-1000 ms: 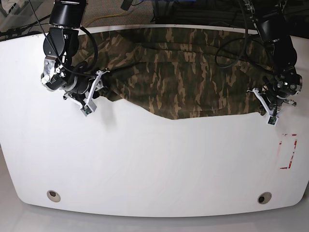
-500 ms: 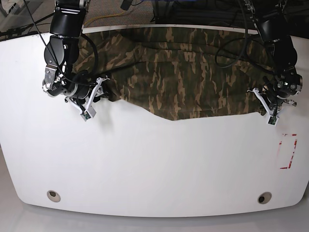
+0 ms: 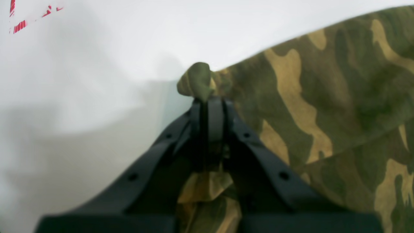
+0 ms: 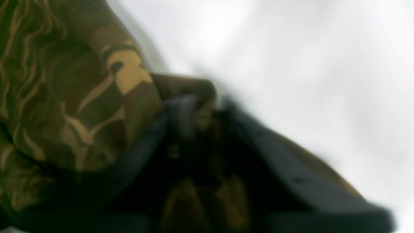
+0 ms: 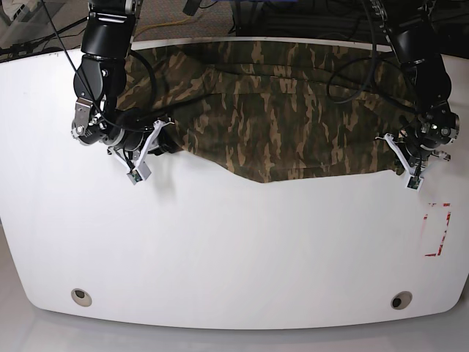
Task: Fold the T-shirt properly
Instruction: 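Drag the held shirt edge with both grippers, folding it over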
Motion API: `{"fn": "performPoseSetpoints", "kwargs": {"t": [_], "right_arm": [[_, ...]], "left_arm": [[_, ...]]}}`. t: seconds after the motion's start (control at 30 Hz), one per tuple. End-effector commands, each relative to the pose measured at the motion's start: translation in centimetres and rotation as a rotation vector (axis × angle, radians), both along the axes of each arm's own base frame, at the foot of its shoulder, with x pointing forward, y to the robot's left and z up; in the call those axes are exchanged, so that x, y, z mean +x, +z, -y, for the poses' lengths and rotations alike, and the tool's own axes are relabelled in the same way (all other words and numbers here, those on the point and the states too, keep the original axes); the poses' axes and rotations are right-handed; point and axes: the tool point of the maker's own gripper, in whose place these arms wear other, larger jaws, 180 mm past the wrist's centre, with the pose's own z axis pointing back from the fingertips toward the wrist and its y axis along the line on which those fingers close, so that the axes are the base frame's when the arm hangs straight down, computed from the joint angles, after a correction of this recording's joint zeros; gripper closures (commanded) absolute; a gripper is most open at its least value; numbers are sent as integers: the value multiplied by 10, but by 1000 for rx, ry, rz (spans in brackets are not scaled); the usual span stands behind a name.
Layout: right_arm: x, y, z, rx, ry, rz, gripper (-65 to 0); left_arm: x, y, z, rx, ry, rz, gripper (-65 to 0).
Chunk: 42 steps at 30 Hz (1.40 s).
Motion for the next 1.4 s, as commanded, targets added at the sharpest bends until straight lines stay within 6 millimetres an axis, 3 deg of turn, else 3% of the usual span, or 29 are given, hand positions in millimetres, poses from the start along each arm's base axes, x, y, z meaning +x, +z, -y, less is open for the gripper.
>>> {"fn": "performPoseSetpoints", "kwargs": {"t": [0.0, 0.13, 0.27, 0.4, 0.63, 0.77, 0.93, 1.17, 1.37], "right_arm": [[10, 10, 3, -3, -1, 37, 0], [22, 22, 6, -5, -8, 86, 0], [37, 39, 13, -20, -11, 135, 0], [59, 61, 19, -34, -12, 195, 0], [94, 100, 32, -50, -34, 293, 0], [114, 116, 35, -41, -44, 325, 0], [131, 135, 61, -55, -89, 353, 0], [142, 142, 82, -49, -125, 363, 0], [144, 127, 92, -11, -164, 353, 0]], "left_arm": [[12, 17, -5, 13, -3, 54, 0], [14, 20, -4, 18, -7, 62, 0], [30, 32, 3, 21, -29, 93, 0], [41, 57, 7, 45, -50, 161, 0], [57, 82, 22, 71, -101, 226, 0], [58, 83, 22, 69, -100, 227, 0], [57, 83, 21, 71, -98, 226, 0], [56, 81, 19, 74, -96, 219, 0], [54, 76, 11, 83, -89, 199, 0]]}}
